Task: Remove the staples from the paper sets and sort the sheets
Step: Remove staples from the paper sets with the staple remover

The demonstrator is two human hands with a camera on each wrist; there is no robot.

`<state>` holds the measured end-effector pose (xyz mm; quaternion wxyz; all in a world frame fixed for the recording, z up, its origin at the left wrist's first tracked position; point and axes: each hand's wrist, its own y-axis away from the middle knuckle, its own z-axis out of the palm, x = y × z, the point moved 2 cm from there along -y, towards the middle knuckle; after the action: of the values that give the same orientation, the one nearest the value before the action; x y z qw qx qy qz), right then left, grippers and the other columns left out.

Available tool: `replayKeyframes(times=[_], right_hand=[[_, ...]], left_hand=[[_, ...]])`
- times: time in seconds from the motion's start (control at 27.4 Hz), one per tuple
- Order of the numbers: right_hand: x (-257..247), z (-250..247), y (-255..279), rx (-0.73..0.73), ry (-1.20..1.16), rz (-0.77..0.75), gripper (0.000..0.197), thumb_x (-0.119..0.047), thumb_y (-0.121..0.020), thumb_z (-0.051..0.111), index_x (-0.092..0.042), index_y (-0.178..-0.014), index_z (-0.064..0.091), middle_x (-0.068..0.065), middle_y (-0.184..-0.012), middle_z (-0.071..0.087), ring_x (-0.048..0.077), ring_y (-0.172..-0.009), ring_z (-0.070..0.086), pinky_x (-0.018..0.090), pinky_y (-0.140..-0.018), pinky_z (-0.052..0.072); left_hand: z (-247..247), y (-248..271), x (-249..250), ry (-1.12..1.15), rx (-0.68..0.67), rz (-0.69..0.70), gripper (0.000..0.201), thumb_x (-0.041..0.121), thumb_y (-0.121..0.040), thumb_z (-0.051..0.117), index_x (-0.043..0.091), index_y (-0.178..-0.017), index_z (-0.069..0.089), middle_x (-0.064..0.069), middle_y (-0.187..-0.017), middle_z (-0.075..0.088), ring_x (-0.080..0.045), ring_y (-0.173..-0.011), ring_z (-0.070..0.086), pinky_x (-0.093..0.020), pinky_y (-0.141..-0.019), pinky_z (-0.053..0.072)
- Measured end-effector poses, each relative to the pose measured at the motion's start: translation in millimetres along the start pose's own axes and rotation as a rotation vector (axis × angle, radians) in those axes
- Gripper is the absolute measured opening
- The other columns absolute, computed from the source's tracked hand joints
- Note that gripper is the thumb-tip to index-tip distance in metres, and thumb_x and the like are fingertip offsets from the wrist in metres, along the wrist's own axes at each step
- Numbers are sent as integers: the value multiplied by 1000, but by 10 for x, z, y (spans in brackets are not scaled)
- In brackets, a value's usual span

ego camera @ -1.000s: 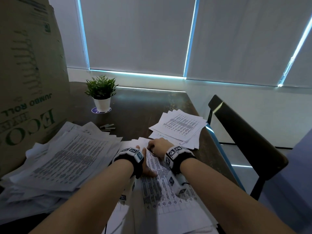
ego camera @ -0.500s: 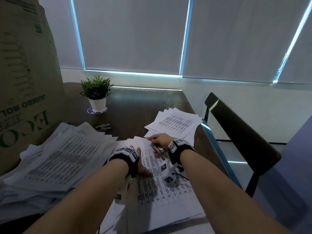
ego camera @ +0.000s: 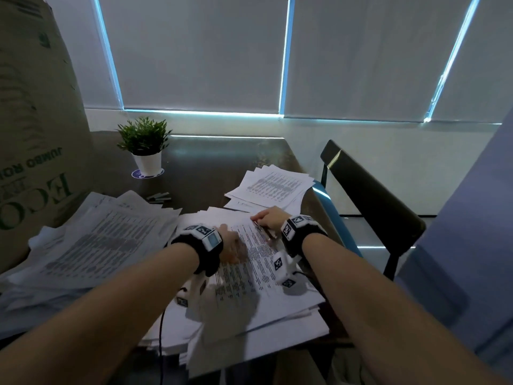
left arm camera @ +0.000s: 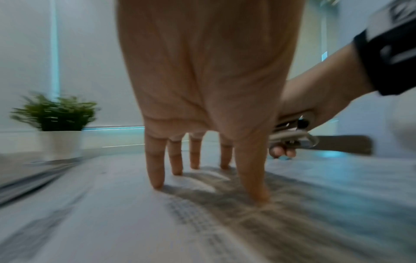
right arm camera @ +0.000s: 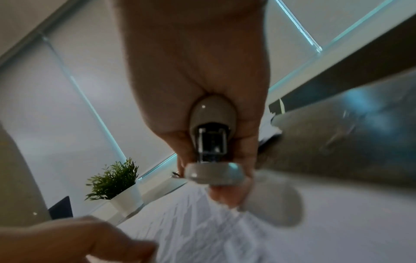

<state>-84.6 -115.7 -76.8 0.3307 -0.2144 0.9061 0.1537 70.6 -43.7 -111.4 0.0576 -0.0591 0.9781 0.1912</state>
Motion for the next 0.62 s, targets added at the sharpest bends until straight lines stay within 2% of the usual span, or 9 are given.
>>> replayKeyframes(times=[0.04,0.11,0.18,0.26,0.33,0.44,0.51,0.58,0.62], right_hand=[[35,-78,64,-19,97,3,33,-2,-98,50,-9,-123,68,7,-127,66,14,-91,59,20,-80,52],[148,-230,213,-103,350,52,35,-5,-99,49,-14,-129,66,2,-134,61,19,-111,59,28,-99,46],[306,-366,336,-167,552,132,38,-10,-96,53,-22,-131,65,-4,-134,61,20,-115,59,30,-103,46],[437,-483,486,-179,608,206,38,-19,-94,57,-28,-130,65,-5,-133,62,19,-112,61,31,-102,47],[545,-588,587,-152,628,235,45,-17,-95,55,-27,-139,56,-4,-140,55,21,-123,55,26,-102,42],[631,-636,695,-121,742,208,58,-17,-96,56,-25,-151,39,2,-150,45,25,-134,46,33,-106,40],[672,-629,718,-39,776,206,47,-28,-96,55,-17,-142,49,6,-141,55,27,-123,56,36,-100,47],[663,-644,823,41,714,247,37,-27,-96,53,-7,-127,57,8,-124,62,29,-114,60,34,-88,48],[665,-663,859,79,656,268,34,-25,-97,53,-5,-124,58,8,-118,60,30,-114,60,33,-86,46]], left_hand=[[-124,335,180,0,-28,62,82,46,-74,77,39,-140,29,-8,-141,36,-34,-124,45,-44,-97,44],[-275,756,464,28,-107,166,78,49,-79,71,30,-144,34,-7,-143,35,-31,-129,41,-42,-102,38],[-287,1041,683,34,-156,224,86,66,-73,67,34,-144,33,-5,-145,33,-31,-129,40,-43,-103,36],[-200,1198,858,-45,-196,259,101,75,-66,65,35,-148,21,-5,-149,28,-33,-132,37,-45,-106,34],[-81,1247,1018,-165,-187,266,119,77,-59,68,32,-150,6,-10,-154,19,-36,-136,32,-51,-108,33],[35,1266,1129,-233,-128,232,125,74,-57,71,35,-149,-5,-15,-156,7,-40,-138,27,-58,-105,34],[33,1285,1144,-212,-114,249,111,66,-67,69,30,-150,4,-16,-151,19,-39,-131,37,-53,-99,41],[-73,1384,1158,-152,-83,341,79,52,-81,62,17,-144,30,-15,-136,42,-33,-113,52,-41,-88,48],[-149,1418,1152,-104,-74,386,56,42,-88,58,9,-132,45,-14,-124,53,-29,-100,58,-36,-80,49]])
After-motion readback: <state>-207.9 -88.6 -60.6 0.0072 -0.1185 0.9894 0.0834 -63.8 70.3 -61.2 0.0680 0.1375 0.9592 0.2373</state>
